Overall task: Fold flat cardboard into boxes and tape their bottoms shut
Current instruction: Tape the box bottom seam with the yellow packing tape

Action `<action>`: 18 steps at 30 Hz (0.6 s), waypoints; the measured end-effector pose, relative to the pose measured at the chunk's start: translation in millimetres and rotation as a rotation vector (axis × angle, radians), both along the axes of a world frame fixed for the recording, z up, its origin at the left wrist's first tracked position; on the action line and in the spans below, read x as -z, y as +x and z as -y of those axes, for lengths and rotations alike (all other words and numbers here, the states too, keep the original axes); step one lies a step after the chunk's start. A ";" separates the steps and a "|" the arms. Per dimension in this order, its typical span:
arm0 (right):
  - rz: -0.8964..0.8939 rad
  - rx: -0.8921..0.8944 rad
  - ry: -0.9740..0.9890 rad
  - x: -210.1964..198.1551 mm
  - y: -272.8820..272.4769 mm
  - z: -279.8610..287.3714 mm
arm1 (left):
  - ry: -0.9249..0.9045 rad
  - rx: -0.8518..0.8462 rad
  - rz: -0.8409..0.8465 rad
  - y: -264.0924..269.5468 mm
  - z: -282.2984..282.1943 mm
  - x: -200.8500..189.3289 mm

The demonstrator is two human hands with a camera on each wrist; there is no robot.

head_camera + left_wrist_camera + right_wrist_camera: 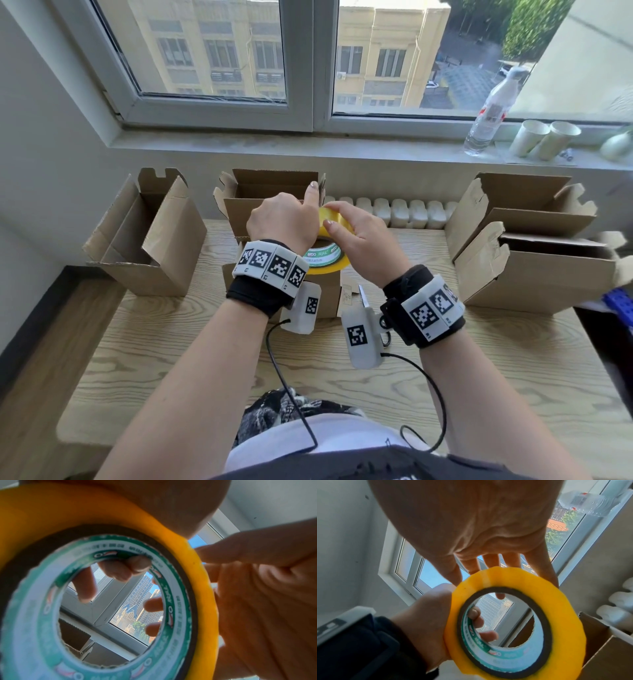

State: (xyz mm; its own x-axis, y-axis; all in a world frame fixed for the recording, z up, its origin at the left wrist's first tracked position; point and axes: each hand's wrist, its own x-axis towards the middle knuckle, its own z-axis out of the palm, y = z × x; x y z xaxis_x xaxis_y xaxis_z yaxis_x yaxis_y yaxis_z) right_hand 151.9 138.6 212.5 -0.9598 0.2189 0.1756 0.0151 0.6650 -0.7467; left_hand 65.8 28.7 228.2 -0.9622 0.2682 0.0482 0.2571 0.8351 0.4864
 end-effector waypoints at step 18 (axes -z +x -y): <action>0.122 -0.062 -0.159 -8.1 -2.4 -8.6 | -0.155 0.018 -0.109 1.8 2.8 -2.4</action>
